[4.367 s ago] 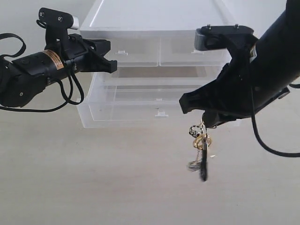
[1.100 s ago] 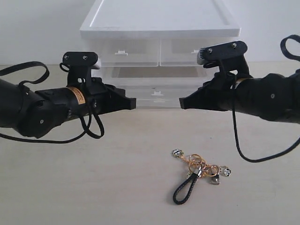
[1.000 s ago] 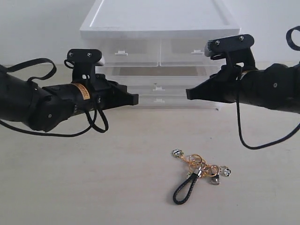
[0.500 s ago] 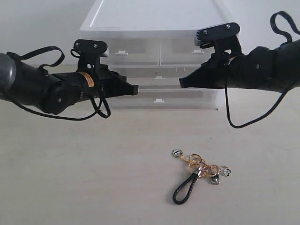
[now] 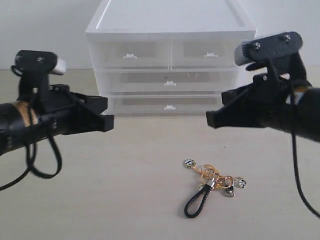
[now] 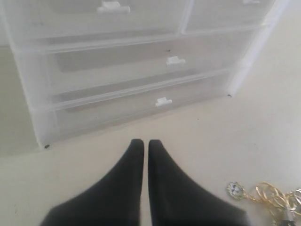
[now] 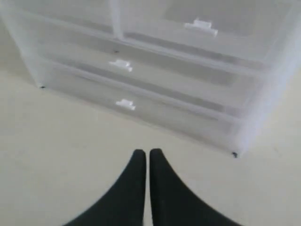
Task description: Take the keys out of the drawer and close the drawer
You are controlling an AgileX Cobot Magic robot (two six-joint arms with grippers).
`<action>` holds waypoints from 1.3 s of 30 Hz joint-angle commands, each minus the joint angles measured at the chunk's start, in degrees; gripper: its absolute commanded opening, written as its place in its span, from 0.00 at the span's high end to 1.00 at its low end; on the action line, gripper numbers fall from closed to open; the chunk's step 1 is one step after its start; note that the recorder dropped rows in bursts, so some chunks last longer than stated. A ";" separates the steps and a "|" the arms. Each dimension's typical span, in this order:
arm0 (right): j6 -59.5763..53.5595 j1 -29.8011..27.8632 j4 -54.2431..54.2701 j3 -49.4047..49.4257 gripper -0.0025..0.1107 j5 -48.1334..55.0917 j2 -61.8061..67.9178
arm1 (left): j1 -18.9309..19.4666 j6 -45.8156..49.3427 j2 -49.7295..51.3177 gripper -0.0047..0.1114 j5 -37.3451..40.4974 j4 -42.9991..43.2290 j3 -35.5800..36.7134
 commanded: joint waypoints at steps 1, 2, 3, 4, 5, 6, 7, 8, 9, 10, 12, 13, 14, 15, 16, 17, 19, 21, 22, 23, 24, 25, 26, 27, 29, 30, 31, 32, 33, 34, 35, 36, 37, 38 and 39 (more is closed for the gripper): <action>2.53 7.28 0.10 9.17 0.98 -6.38 -8.94 | -1.94 0.39 -9.43 0.92 -1.74 -2.80 6.95; 2.24 8.53 0.10 10.36 0.98 -6.45 -10.51 | -2.11 0.39 -10.99 0.92 -1.63 -2.64 8.08; 2.24 9.42 0.10 11.20 0.98 -5.95 -11.99 | -2.11 0.39 -12.37 0.92 -1.21 -2.64 9.02; 2.24 10.07 -0.03 11.65 0.98 -5.63 -13.36 | -2.11 0.39 -13.38 0.92 -0.78 -2.64 9.75; 2.59 10.54 -0.03 11.89 0.98 -4.78 -14.39 | -2.11 0.39 -14.47 0.92 -0.61 -2.64 10.28; 3.13 10.79 -0.03 11.97 0.98 -4.38 -15.28 | -2.11 0.39 -15.41 0.92 -0.61 -2.64 10.59; 3.13 10.79 -0.03 11.97 0.98 -4.08 -15.83 | -2.11 0.39 -16.09 0.92 -0.61 -2.64 10.58; 3.13 10.79 -0.03 11.97 0.98 -4.09 -16.40 | -2.11 0.39 -16.60 0.92 -0.52 -2.64 10.58; 3.13 10.79 -0.03 11.97 0.98 -4.09 -16.77 | -2.11 0.39 -16.97 0.92 -1.04 -2.64 10.58; 3.13 10.79 -0.03 11.97 0.98 -4.09 -17.03 | -2.11 0.39 -17.20 0.92 -1.30 -2.64 10.58; 3.56 10.79 -0.03 11.97 0.98 -4.09 -17.16 | -2.11 0.39 -17.35 0.92 -1.26 -2.64 10.58; 3.56 10.79 -0.03 11.97 0.98 -4.09 -17.16 | -2.11 0.39 -17.35 0.92 -1.26 -2.64 10.58; 3.56 10.79 -0.03 11.97 0.98 -4.09 -17.16 | -2.11 0.39 -17.35 0.92 -1.26 -2.64 10.58; 3.56 10.79 -0.03 11.97 0.98 -4.09 -17.16 | -2.11 0.39 -17.35 0.92 -1.26 -2.64 10.58; 3.56 10.79 -0.03 11.97 0.98 -4.09 -17.16 | -2.11 0.39 -17.35 0.92 -1.26 -2.64 10.58; 3.56 10.79 -0.03 11.97 0.98 -4.09 -17.16 | -2.11 0.39 -17.35 0.92 -1.26 -2.64 10.58; 3.55 10.66 -0.03 11.97 0.98 -2.94 -18.58 | -2.11 0.39 -17.35 0.92 -1.26 -2.64 10.58; 2.88 8.73 -0.21 11.97 0.98 -2.19 -22.54 | -2.11 0.39 -17.35 0.92 -1.26 -2.64 10.58; 2.88 7.46 -0.21 12.46 0.98 -1.67 -24.85 | -2.11 0.39 -17.35 0.92 -1.26 -2.64 10.58; 2.88 5.80 -0.21 12.93 0.98 -0.61 -28.13 | -2.11 0.39 -17.35 0.92 -1.26 -2.64 10.58; 3.63 2.77 -0.21 13.67 0.98 2.03 -31.58 | -2.11 0.39 -17.35 0.92 -1.26 -2.64 10.58; 4.25 0.33 -0.21 14.37 0.98 4.02 -35.12 | -2.11 0.39 -17.35 0.92 -1.26 -2.64 10.58; 4.70 -3.07 -0.21 15.23 0.98 5.52 -37.93 | -2.11 0.39 -17.28 0.92 -1.26 -2.53 10.58; 6.14 -6.59 -0.21 16.75 0.98 6.87 -42.03 | -2.11 0.39 -17.28 0.92 -1.26 -2.53 10.58; 8.36 -12.75 -0.21 18.99 0.98 9.08 -47.32 | -2.11 0.39 -17.28 0.92 -1.26 -2.53 10.58; 8.47 -16.31 -0.21 20.23 0.98 10.15 -51.11 | -2.11 0.39 -17.28 0.92 -1.26 -2.53 10.58; 8.13 -18.34 -0.21 21.49 0.98 11.09 -53.51 | -2.11 0.39 -17.28 0.92 -1.26 -2.53 10.58; 7.58 -20.01 -0.40 22.62 0.98 11.22 -55.75 | -2.11 0.39 -17.28 0.92 -1.26 -2.53 10.58; 6.11 -21.82 -0.61 24.29 0.98 11.22 -58.85 | -2.11 0.39 -17.28 0.92 -1.26 -2.53 10.58; 4.83 -22.74 -0.61 25.37 0.98 11.35 -60.79 | -2.11 0.39 -17.28 0.92 -1.26 -2.53 10.58; 3.08 -23.57 -0.61 26.77 0.98 11.35 -63.04 | -2.11 0.39 -17.28 0.92 -1.26 -2.53 10.58; 1.37 -24.20 -0.61 28.13 0.98 11.35 -64.96 | -2.11 0.39 -17.28 0.92 -1.26 -2.53 10.58; 0.46 -24.45 -0.61 29.18 0.98 11.35 -66.43 | -2.11 0.39 -17.28 0.92 -1.26 -2.53 10.58; -0.11 -24.56 -0.61 30.44 0.98 11.35 -67.53 | -2.11 0.39 -17.28 0.92 -1.26 -2.53 10.58; -0.22 -24.56 -0.61 31.70 0.98 11.35 -68.26 | -2.11 0.39 -17.28 0.92 -1.26 -2.53 10.58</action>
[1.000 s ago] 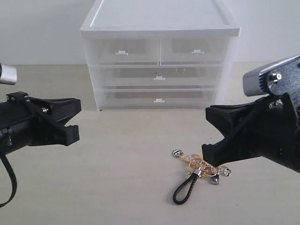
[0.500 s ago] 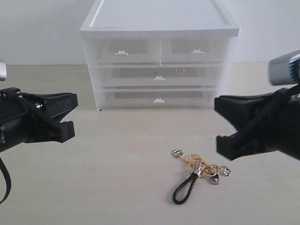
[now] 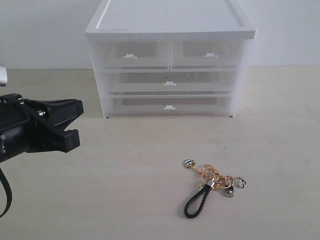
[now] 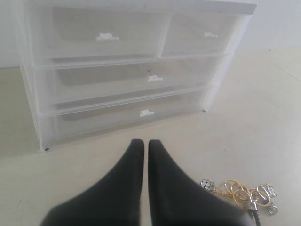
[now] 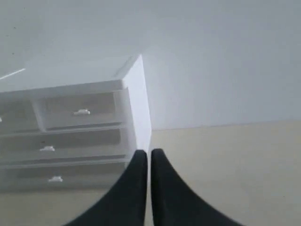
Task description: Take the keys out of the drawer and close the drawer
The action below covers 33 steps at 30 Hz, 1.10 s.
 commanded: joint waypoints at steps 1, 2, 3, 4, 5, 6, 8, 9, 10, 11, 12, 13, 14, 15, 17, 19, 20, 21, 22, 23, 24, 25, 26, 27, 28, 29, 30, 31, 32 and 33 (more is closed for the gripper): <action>-3.30 -1.04 -0.63 4.76 0.98 0.72 -4.40 | -0.46 0.26 -0.37 0.92 -0.55 -0.50 0.31; -3.30 -1.04 -0.63 4.76 0.98 0.72 -4.38 | -0.46 0.26 -0.37 0.92 -0.55 -0.50 0.31; -3.30 -1.04 -0.63 4.76 0.98 1.35 -4.38 | -0.46 0.26 -0.37 0.92 -0.55 -0.50 0.31; -3.60 -1.04 -0.63 4.76 0.98 3.55 -4.38 | -0.46 0.26 -0.37 0.92 -0.55 -0.50 0.31; -4.04 -1.04 -0.78 4.76 0.98 4.02 -4.38 | -0.46 0.26 -0.37 0.92 -0.55 -0.50 0.31; -4.04 -1.04 -1.11 4.76 0.98 4.98 -4.53 | -0.46 0.26 -0.37 0.92 -0.55 -0.50 0.31; -3.89 -1.04 -6.16 4.76 0.98 7.65 -6.49 | -0.46 0.26 -0.37 0.92 -0.55 -0.50 0.31; -3.14 -1.04 -9.01 4.76 0.98 9.70 -7.98 | -0.46 0.26 -0.37 0.92 -0.55 -0.50 0.31; -1.54 -1.04 -11.50 4.76 0.98 11.56 -9.58 | -0.46 0.26 -0.37 0.92 -0.55 -0.50 0.31; 0.21 -1.04 -12.68 4.76 0.98 12.76 -10.75 | -0.46 0.26 -0.37 0.92 -0.55 -0.50 0.31; 2.49 -1.04 -13.55 4.76 0.98 13.99 -10.88 | -0.46 0.26 -0.37 0.92 -0.55 -0.50 0.31; 5.30 -1.04 -14.80 4.76 0.98 14.96 -10.88 | -0.46 0.26 -0.37 0.92 -0.55 -0.50 0.31; 8.73 -1.16 -16.53 4.76 0.98 15.34 -10.88 | -0.46 0.26 -0.37 0.92 -0.55 -0.50 0.31; 12.05 -1.16 -18.60 4.76 0.98 16.34 -10.88 | -0.46 0.26 -0.37 0.92 -0.55 -0.50 0.31; 16.76 -1.16 -21.52 4.76 0.98 18.16 -10.88 | -0.46 0.26 -0.37 0.92 -0.55 -0.50 0.31; 17.45 -1.16 -22.17 4.76 0.98 20.83 -10.88 | -0.46 0.26 -0.37 0.92 -0.55 -0.50 0.31; 17.09 -1.16 -22.17 4.76 0.98 20.83 -10.88 | -0.46 0.26 -0.37 0.92 -0.55 -0.50 0.31; 16.65 -1.16 -22.17 4.76 0.98 20.83 -10.88 | -0.46 0.26 -0.37 0.92 -0.55 -0.50 0.31; 16.13 -1.16 -22.17 4.76 0.98 20.83 -10.88 | -0.46 0.26 -0.37 0.92 -0.55 -0.50 0.31; 15.38 -1.16 -22.17 4.76 0.98 20.83 -10.88 | -0.46 0.26 -0.37 0.92 -0.55 -0.50 0.31; 15.13 -1.16 -22.04 4.76 0.98 20.83 -10.88 | -0.46 0.26 -0.37 0.92 -0.55 -0.50 0.31; 14.67 -1.16 -21.93 4.76 0.98 20.83 -10.88 | -0.46 0.26 -0.37 0.92 -0.55 -0.50 0.31; 13.80 -1.16 -21.49 4.76 0.98 20.72 -10.88 | -0.46 0.26 -0.37 0.92 -0.55 -0.50 0.31; 13.50 -1.16 -21.47 4.76 0.98 20.72 -10.88 | -0.46 0.26 -0.37 0.92 -0.55 -0.50 0.31; 13.50 -1.16 -21.47 4.76 0.98 20.72 -10.88 | -0.46 0.26 -0.37 0.92 -0.55 -0.50 0.31; 13.50 -1.16 -21.47 4.76 0.98 20.72 -10.88 | -0.46 0.26 -0.37 0.92 -0.55 -0.50 0.31; 13.54 -1.16 -21.47 4.76 0.98 20.98 -10.88 | -0.46 0.26 -0.37 0.92 -0.55 -0.50 0.31; 13.54 -1.16 -21.47 4.76 0.98 21.13 -10.88 | -0.46 0.26 -0.37 0.92 -0.55 -0.50 0.31; 13.65 -1.16 -21.47 4.76 0.98 21.26 -10.88 | -0.46 0.26 -0.37 0.92 -0.55 -0.50 0.31; 14.13 -1.16 -21.47 4.76 0.98 21.26 -10.88 | -0.46 0.26 -0.37 0.92 -0.55 -0.50 0.31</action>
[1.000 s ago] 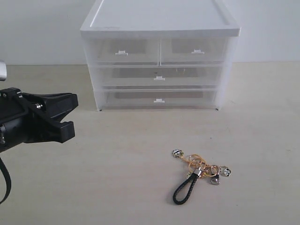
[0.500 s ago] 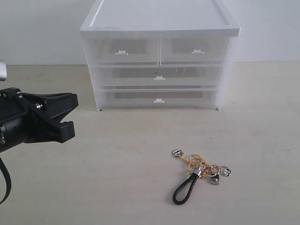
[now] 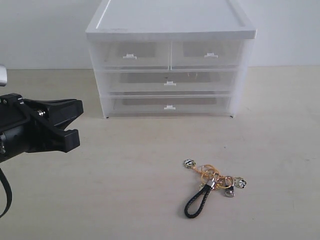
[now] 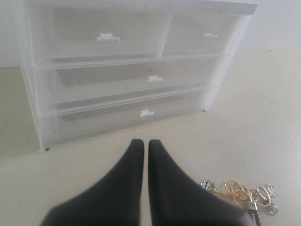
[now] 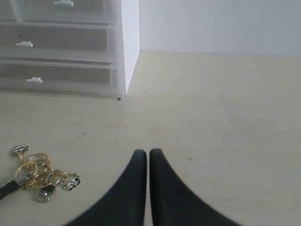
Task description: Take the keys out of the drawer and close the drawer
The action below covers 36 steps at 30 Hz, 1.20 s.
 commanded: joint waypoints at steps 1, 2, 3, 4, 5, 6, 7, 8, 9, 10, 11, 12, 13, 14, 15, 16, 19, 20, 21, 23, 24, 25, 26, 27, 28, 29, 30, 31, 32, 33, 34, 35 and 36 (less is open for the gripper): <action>0.30 -0.33 0.03 0.02 0.98 0.32 -0.31 | -0.46 0.26 -0.37 0.92 -0.43 -0.50 0.31; 0.30 -0.33 0.03 0.02 0.98 0.32 -0.31 | -0.46 0.26 -0.37 0.92 -0.43 -0.50 0.31; 0.30 -0.33 0.03 0.02 0.98 0.32 -0.31 | -0.46 0.26 -0.37 0.92 -0.43 -0.50 0.31; 0.30 -0.33 0.03 0.02 0.98 0.32 -0.31 | -0.46 0.26 -0.37 0.92 -0.43 -0.50 0.31; 0.30 -0.71 0.03 0.02 0.98 0.32 -0.31 | -0.46 0.26 -0.37 0.92 -0.43 -0.50 0.31; 0.30 -1.61 0.13 0.02 0.98 0.32 -0.31 | -0.46 0.26 -0.37 0.92 -0.43 -0.50 0.31; 0.30 -2.86 0.12 0.02 0.98 0.32 -0.31 | -0.46 0.26 -0.37 0.92 -0.43 -0.50 0.31; 0.30 -3.93 0.12 0.02 0.98 0.32 -0.31 | -0.46 0.26 -0.37 0.92 -0.43 -0.50 0.31; 0.30 -4.48 0.12 0.02 0.98 0.32 -0.31 | -0.46 0.26 -0.37 0.92 -0.43 -0.50 0.31; 0.30 -4.58 0.12 0.02 0.98 0.32 -0.31 | -0.46 0.26 -0.37 0.92 -0.43 -0.50 0.31; 0.40 -4.59 0.12 0.02 0.98 0.32 -0.31 | -0.46 0.26 -0.37 0.92 -0.43 -0.50 0.31; 0.40 -4.59 0.12 0.02 0.98 0.32 -0.31 | -0.46 0.26 -0.37 0.92 -0.43 -0.50 0.31; 0.41 -4.46 0.12 0.02 0.98 0.32 -0.31 | -0.46 0.26 -0.37 0.92 -0.43 -0.50 0.31; 0.41 -4.46 0.12 0.02 0.98 0.32 -0.31 | -0.46 0.26 -0.37 0.92 -0.43 -0.50 0.31; 0.41 -4.46 0.12 0.02 0.98 0.32 -0.31 | -0.46 0.26 -0.37 0.92 -0.43 -0.50 0.31; 0.41 -4.46 0.12 0.02 0.98 0.32 -0.31 | -0.46 0.26 -0.37 0.92 -0.43 -0.50 0.31; 0.29 -4.46 0.12 0.02 0.98 0.32 -0.31 | -0.46 0.26 -0.37 0.92 -0.43 -0.50 0.31; 0.42 -4.46 0.12 0.02 0.98 0.32 -0.31 | -0.46 0.26 -0.37 0.92 -0.43 -0.50 0.31; 0.42 -4.46 0.12 0.02 0.98 0.32 -0.31 | -0.46 0.26 -0.37 0.92 -0.43 -0.50 0.31; 0.42 -4.46 0.12 0.02 0.98 0.32 -0.31 | -0.46 0.26 -0.37 0.92 -0.43 -0.50 0.31; 0.42 -4.46 0.12 0.02 0.98 0.32 -0.31 | -0.46 0.26 -0.37 0.92 -0.43 -0.50 0.31; 0.42 -4.46 0.12 0.02 0.98 0.32 -0.31 | -0.46 0.26 -0.37 0.92 -0.43 -0.50 0.31; 0.42 -4.46 0.12 0.02 0.98 0.32 -0.31 | -0.46 0.26 -0.37 0.92 -0.43 -0.50 0.31; 0.42 -4.46 0.12 0.02 0.98 0.32 -0.31 | -0.46 0.26 -0.37 0.92 -0.43 -0.50 0.31; 0.42 -4.46 0.12 0.02 0.98 0.32 -0.31 | -0.46 0.26 -0.37 0.92 -0.43 -0.50 0.31; 0.42 -4.46 0.12 0.02 0.98 0.32 -0.31 | -0.46 0.26 -0.37 0.92 -0.43 -0.50 0.31; 0.42 -4.46 0.12 0.02 0.98 0.32 -0.31 | -0.46 0.26 -0.37 0.92 -0.43 -0.50 0.31; 0.42 -4.46 0.12 0.02 0.98 0.32 -0.31 | -0.46 0.26 -0.37 0.92 -0.43 -0.50 0.31; 0.42 -4.46 0.12 0.02 0.98 0.32 -0.31 | -0.46 0.26 -0.37 0.92 -0.43 -0.50 0.31; 0.42 -4.46 0.12 0.02 0.98 0.32 -0.31 | -0.46 0.26 -0.37 0.92 -0.43 -0.50 0.31; 0.42 -4.46 0.12 0.02 0.98 0.32 -0.31 | -0.55 0.26 -0.74 0.92 -0.43 -0.48 0.31; 0.42 -4.46 0.12 0.02 0.98 0.32 -0.31 | -0.55 0.26 -1.23 0.92 -0.33 -0.48 0.31; 0.42 -4.46 0.12 0.02 0.98 0.32 -0.31 | -0.55 0.26 -2.02 0.92 -0.33 -0.48 0.31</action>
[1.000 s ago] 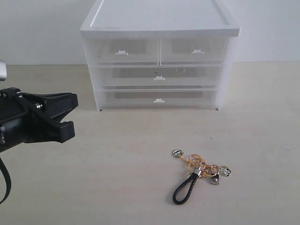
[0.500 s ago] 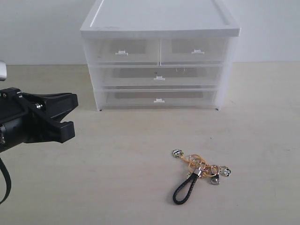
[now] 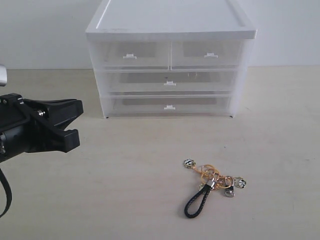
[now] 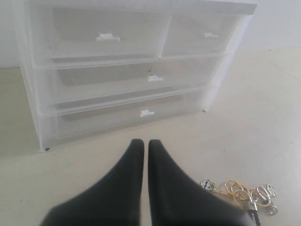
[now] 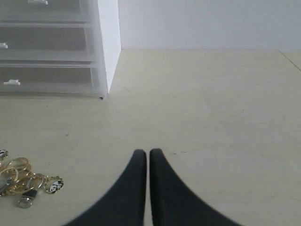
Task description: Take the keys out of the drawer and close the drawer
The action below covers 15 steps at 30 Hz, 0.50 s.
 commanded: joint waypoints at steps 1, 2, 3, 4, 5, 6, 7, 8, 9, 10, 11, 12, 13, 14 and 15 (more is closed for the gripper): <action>0.10 -0.36 0.01 0.02 0.98 -0.24 -0.31 | -0.55 0.43 -3.38 0.92 0.61 -0.48 0.31; 0.10 -0.36 0.01 0.02 0.98 -0.24 -0.31 | -0.42 3.19 -5.13 0.92 1.92 -0.48 0.31; 0.10 -0.36 0.01 0.02 0.98 -0.24 -0.31 | 0.28 7.76 -7.95 0.92 3.33 -0.48 0.31; 0.10 -0.36 0.01 0.02 0.98 -0.24 -0.31 | 1.22 11.55 -11.40 0.92 5.43 -0.48 0.31; 0.10 -0.36 0.01 0.02 0.98 -0.24 -0.31 | 2.60 13.87 -15.28 0.92 7.40 -0.48 0.31; 0.10 -0.36 0.01 0.02 0.98 -0.24 -0.31 | 3.94 14.21 -19.58 0.92 9.07 -0.48 0.31; 0.10 -0.36 0.01 0.02 0.98 -0.24 -0.31 | 6.04 14.10 -24.33 0.92 10.51 -0.48 0.31; 0.10 -0.36 0.01 0.02 0.98 -0.24 -0.31 | 8.47 13.18 -29.32 0.92 12.38 -0.48 0.31; 0.10 -0.36 0.01 0.02 0.98 -0.24 -0.31 | 11.04 12.00 -33.27 0.92 14.04 -0.48 0.31; 0.10 -0.36 0.01 0.02 0.98 -0.24 -0.31 | 13.62 10.57 -38.05 0.92 16.45 -0.48 0.31; 0.10 -0.36 0.01 0.02 0.98 -0.24 -0.31 | 15.92 9.79 -42.45 0.92 19.11 -0.59 0.31; 0.10 -0.36 0.01 0.02 0.98 -0.24 -0.31 | 17.43 9.65 -45.59 0.92 21.35 -0.59 0.45; 0.10 -0.36 0.01 0.02 0.98 -0.24 -0.31 | 18.89 9.65 -49.03 0.92 23.91 -0.59 0.82; 0.10 -0.36 0.01 0.02 0.98 -0.24 -0.31 | 19.89 9.65 -52.08 0.92 26.58 -0.59 1.39; 0.10 -0.36 0.01 0.02 0.98 -0.24 -0.31 | 20.45 10.10 -54.22 0.92 28.97 -0.46 2.20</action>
